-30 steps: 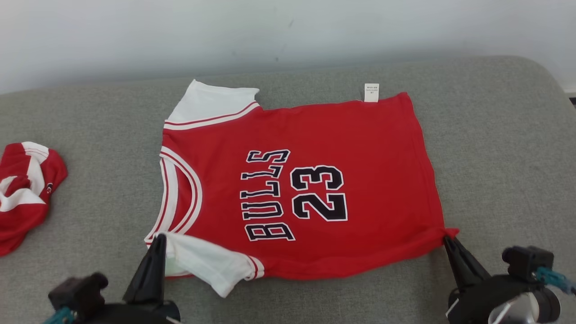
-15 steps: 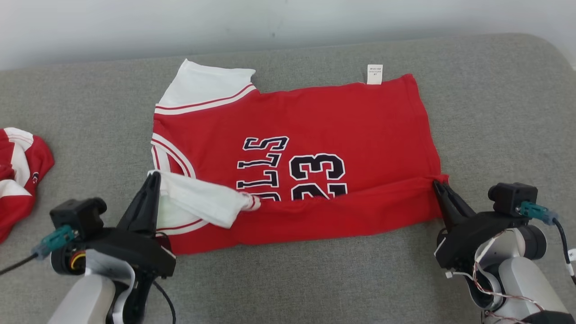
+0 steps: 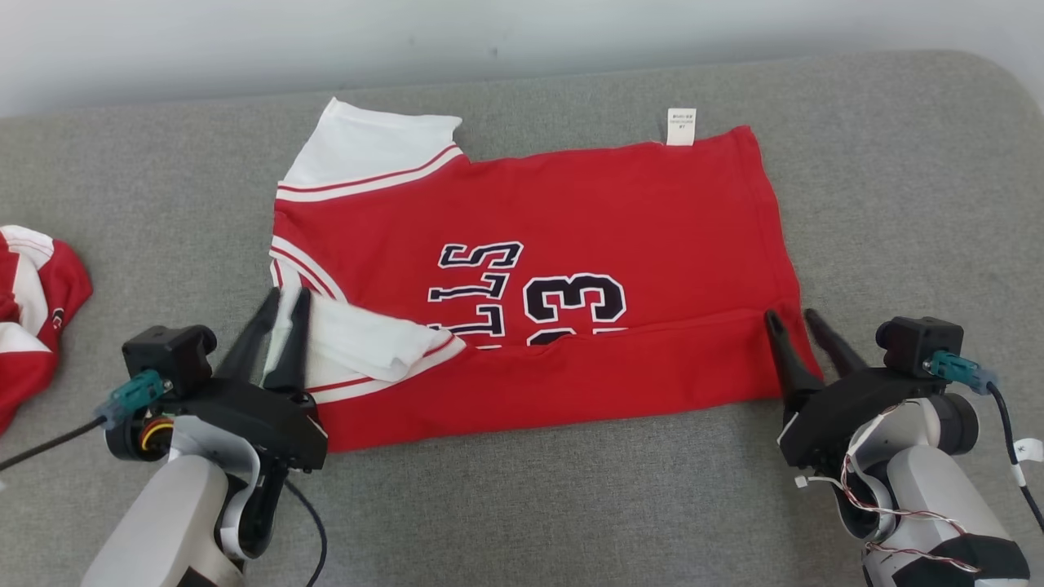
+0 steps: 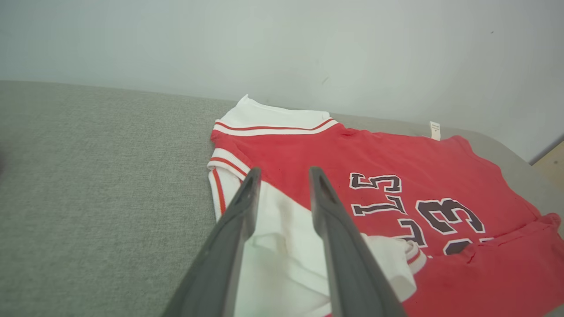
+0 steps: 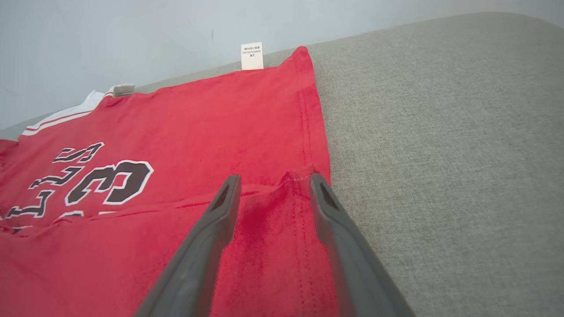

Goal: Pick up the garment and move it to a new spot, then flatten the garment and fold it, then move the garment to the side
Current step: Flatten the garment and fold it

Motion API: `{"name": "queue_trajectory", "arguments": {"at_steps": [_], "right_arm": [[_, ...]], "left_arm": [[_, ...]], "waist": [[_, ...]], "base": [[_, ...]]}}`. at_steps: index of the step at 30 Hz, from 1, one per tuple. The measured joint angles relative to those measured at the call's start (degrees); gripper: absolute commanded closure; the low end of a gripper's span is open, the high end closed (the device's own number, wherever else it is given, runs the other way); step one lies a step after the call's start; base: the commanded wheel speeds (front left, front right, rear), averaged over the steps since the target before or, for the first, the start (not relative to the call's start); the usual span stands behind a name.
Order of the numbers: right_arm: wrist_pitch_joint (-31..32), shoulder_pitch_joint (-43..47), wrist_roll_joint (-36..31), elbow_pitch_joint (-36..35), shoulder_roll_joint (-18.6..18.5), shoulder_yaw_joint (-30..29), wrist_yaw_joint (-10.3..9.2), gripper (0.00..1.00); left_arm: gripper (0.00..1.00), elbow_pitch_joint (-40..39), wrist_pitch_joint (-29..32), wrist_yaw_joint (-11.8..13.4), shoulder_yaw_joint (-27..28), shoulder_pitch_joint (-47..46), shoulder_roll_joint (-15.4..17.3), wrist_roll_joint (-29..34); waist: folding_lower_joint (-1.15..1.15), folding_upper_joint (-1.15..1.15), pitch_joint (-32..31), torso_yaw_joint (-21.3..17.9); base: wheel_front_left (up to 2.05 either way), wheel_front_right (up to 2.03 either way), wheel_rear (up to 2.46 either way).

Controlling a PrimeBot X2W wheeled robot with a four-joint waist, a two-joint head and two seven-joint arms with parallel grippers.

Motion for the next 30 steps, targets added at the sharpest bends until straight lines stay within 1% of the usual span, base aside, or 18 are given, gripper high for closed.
{"name": "queue_trajectory", "arguments": {"at_steps": [5, 10, 17, 21, 26, 30], "right_arm": [[-2.4, 1.5, -0.2, 0.4, -1.1, 1.1, 0.00, 0.00], [-3.8, 4.4, -0.1, -0.2, -2.0, 1.0, 0.00, 0.00], [-4.9, 7.0, -0.4, 0.3, -2.4, -0.7, 0.00, 0.00], [-5.5, 6.9, -1.3, 1.2, -2.1, -0.9, 0.00, 0.00], [-6.2, 5.4, -2.8, 3.5, -1.7, -0.6, 0.00, 0.00], [-6.4, 3.5, -3.5, 6.0, -0.9, -0.3, 0.00, 0.00]], "left_arm": [[0.00, 0.8, -2.6, 0.1, 0.9, 1.4, -0.8, -0.1], [0.00, -2.3, -3.9, 1.7, 2.5, 6.0, -1.0, 0.2], [0.00, -5.5, -4.1, 3.9, 2.2, 13.3, 0.0, 1.5], [0.00, -4.9, -3.5, 4.1, 1.1, 15.2, 0.5, 2.1], [0.00, -3.3, -3.3, 4.8, 0.5, 14.9, 0.5, 3.0], [0.00, -0.3, -2.3, 4.9, -0.5, 13.5, 0.3, 3.5]], "waist": [[-0.01, 0.00, -1.4, -0.1], [-0.01, 0.00, -2.7, 0.3], [-0.01, 0.00, -3.0, 0.9], [-0.01, 0.00, -2.4, 1.0], [-0.01, -0.01, -1.5, 1.2], [-0.01, 0.00, -0.6, 1.3]], "base": [[0.00, 0.00, 0.00], [0.00, 0.00, 0.00], [0.00, 0.00, 0.00], [0.00, 0.00, 0.00], [0.00, 0.00, 0.00], [0.00, 0.00, 0.00]]}}
